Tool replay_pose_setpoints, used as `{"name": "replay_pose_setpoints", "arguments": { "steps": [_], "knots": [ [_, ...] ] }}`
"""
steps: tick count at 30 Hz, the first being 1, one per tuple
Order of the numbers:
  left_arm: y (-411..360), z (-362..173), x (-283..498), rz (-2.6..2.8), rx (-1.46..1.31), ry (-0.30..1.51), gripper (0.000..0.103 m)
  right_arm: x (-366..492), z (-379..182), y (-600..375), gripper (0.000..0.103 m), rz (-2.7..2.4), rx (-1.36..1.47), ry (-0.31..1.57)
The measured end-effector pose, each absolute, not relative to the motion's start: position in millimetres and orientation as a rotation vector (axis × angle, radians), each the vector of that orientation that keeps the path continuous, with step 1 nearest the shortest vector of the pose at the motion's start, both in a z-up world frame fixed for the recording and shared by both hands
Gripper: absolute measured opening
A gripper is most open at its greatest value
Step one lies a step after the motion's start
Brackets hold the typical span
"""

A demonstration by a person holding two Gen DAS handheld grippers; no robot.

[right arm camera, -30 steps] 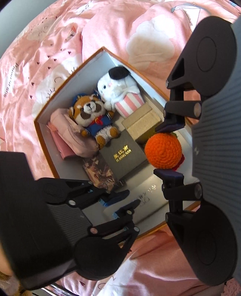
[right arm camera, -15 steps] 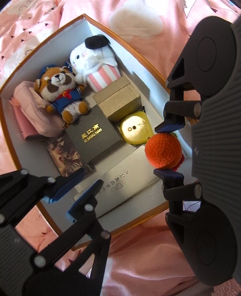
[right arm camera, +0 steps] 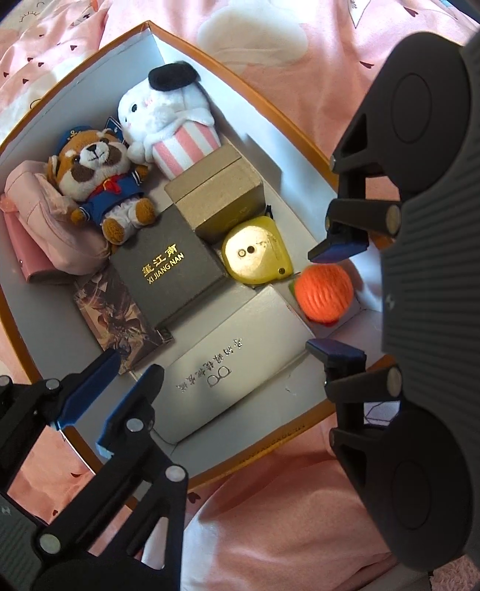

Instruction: Organize objects

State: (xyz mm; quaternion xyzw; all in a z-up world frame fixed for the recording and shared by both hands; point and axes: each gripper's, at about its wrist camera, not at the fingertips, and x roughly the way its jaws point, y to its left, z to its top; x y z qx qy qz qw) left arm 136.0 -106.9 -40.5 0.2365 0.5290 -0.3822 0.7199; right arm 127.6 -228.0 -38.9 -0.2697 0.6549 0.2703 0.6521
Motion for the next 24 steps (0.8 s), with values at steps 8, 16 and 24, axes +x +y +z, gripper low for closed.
{"name": "replay_pose_setpoints", "arguments": {
  "steps": [8, 16, 24],
  "knots": [
    [-98.5, -28.3, 124.1, -0.753, 0.467, 1.141, 0.024, 115.2, -16.2, -230.6, 0.057, 0.593, -0.605, 1.387],
    [-86.3, -4.4, 100.2, -0.649, 0.43, 1.073, 0.029, 101.3, 15.5, -236.2, 0.062, 0.539, -0.492, 1.218],
    [-67.1, 18.3, 63.1, -0.545, 0.271, 0.955, 0.039, 75.3, 33.1, -228.0, 0.067, 0.468, -0.291, 1.0]
  ]
}}
